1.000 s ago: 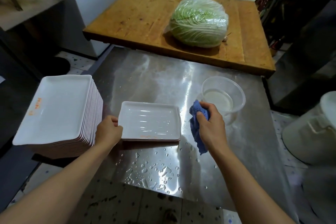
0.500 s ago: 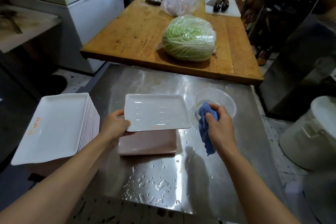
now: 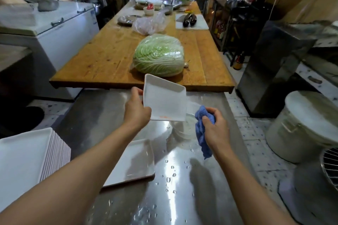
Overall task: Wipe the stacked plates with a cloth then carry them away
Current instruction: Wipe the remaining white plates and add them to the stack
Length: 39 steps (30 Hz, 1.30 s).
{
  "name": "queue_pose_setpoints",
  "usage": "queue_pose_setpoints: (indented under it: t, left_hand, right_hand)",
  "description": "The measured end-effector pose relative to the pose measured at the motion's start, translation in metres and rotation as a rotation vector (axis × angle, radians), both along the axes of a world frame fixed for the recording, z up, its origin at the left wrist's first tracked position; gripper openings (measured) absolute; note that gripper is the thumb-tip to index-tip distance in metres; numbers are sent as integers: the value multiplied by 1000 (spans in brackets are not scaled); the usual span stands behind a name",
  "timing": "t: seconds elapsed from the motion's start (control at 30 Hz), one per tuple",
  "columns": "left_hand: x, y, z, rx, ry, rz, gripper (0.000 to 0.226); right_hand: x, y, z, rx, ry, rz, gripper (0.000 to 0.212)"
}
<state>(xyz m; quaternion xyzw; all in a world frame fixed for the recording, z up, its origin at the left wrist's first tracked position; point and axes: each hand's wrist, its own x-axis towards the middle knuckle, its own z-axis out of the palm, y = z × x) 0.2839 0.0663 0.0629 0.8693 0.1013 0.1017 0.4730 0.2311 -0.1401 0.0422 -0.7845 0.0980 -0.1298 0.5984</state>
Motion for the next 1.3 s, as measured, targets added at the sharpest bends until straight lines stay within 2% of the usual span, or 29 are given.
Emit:
queue_pose_setpoints:
  t: [0.1,0.23,0.9,1.0,1.13,1.3]
  left_hand:
    - [3,-16,-4,200,-75,-25,39]
    - [5,-25,-5,297,-110,-56,40]
    - [4,-34,0,278,-124,-70,39]
    - [1,-29,1,181,-67,-47,36]
    - [-12,-14,4,-137,74,0,42]
    - [-40,3,9,-477,207,-6,45]
  right_hand:
    - [1,-7,-1,11,-3,-18,24]
    - [3,-15,0,50,-19,-29,20]
    - [11,-22,2,-11,31,-18,17]
    - [9,-18,4,-12,42,-41,19]
    - [5,-7,11,3,54,-49,21]
    - [2,29,35,-162,-61,71,19]
